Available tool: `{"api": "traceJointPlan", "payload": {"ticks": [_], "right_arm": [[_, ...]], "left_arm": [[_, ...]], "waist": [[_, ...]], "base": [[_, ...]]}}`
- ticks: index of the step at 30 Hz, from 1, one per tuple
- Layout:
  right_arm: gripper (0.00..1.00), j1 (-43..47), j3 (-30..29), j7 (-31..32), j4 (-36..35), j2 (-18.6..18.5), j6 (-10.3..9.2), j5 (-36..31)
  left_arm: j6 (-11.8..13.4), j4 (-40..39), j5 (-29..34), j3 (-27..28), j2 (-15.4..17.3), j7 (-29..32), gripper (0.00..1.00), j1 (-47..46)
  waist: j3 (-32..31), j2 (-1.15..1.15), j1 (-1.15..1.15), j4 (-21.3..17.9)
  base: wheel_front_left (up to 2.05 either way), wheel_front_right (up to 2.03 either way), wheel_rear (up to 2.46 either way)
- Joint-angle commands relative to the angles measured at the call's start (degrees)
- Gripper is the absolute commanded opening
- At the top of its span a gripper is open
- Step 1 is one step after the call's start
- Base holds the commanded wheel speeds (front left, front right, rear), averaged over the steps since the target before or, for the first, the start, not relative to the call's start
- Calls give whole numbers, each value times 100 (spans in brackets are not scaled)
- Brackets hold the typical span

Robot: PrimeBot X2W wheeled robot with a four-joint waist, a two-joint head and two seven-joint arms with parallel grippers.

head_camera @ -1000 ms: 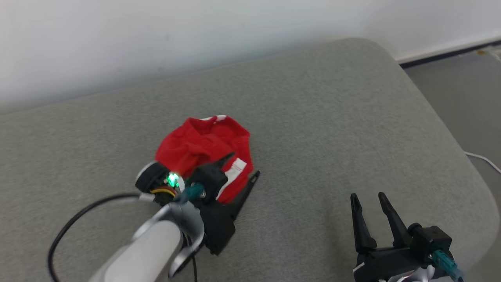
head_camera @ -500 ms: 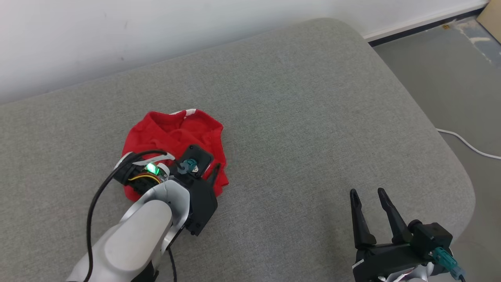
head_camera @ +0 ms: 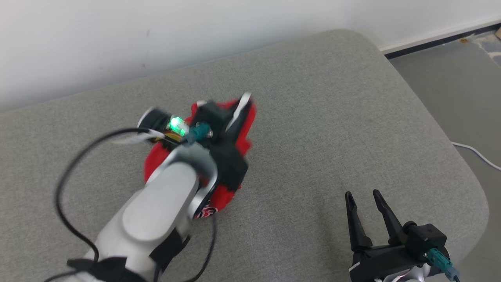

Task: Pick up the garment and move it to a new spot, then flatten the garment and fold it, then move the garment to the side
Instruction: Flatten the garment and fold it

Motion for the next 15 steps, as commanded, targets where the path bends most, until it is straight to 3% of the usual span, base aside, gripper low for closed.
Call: {"api": "traceJointPlan", "payload": {"ticks": [1, 9, 15], "right_arm": [[100, -9, 1, -4, 9, -3, -12, -37], [100, 2, -15, -3, 70, -3, -12, -70], [100, 84, -61, -3, 22, -3, -12, -74]], "left_arm": [[-14, -80, -95, 75, -81, -128, 0, -127], [119, -1033, -764, 841, -564, -1191, 0, -844], [618, -1226, -1056, 1124, -600, -1278, 0, -498]], "waist": [[-46, -1, 0, 33], [-195, -1, 0, 141], [-214, -1, 0, 428]], "base": [[0, 0, 0], [0, 0, 0], [0, 0, 0]]}}
